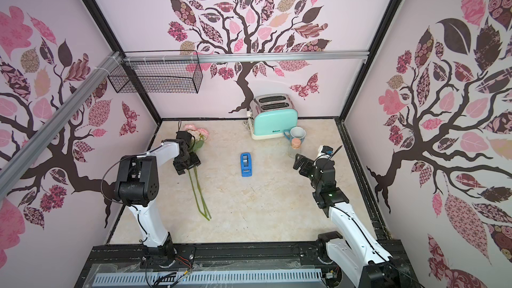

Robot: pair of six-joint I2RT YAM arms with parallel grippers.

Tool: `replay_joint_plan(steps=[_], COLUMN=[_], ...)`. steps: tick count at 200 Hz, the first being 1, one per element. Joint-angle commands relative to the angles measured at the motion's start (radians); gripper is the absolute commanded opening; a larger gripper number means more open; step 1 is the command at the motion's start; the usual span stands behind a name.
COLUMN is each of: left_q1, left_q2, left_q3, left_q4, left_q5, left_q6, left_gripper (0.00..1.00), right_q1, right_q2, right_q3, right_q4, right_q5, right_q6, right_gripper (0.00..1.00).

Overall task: Wrap bouquets with tape
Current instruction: Pick up the unwrapped bouquet from the center of the board.

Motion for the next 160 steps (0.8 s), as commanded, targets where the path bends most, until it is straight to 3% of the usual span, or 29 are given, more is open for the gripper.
replay_joint_plan(steps=[1, 69, 144, 160], left_q1=[0.002, 0.001, -0.017, -0.038], left_q2=[0.016, 0.066, 0.047, 0.014], left_q3=[0.022, 0.014, 0.014, 0.021], left_q4=[0.023, 0.046, 0.059, 0.053], left_q5=[0.015, 0.027, 0.043, 0.039], left_q6=[-0.002, -0.002, 0.080, 0.107], left_gripper=[0.66, 0.34, 0.00, 0.00], right_q1=[0.006, 0.007, 0.008, 0.009], right_q2=[-0.004, 0.004, -0.015, -0.018], right_q3=[0.004, 0.000, -0.005, -0.006], right_q4=[0.003, 0.012, 0.014, 0.019], right_q5=[-0.014, -0.027, -0.013, -0.015], right_q6=[-0.011, -0.009, -0.011, -0.011], right_gripper=[1.00, 1.00, 1.00, 1.00])
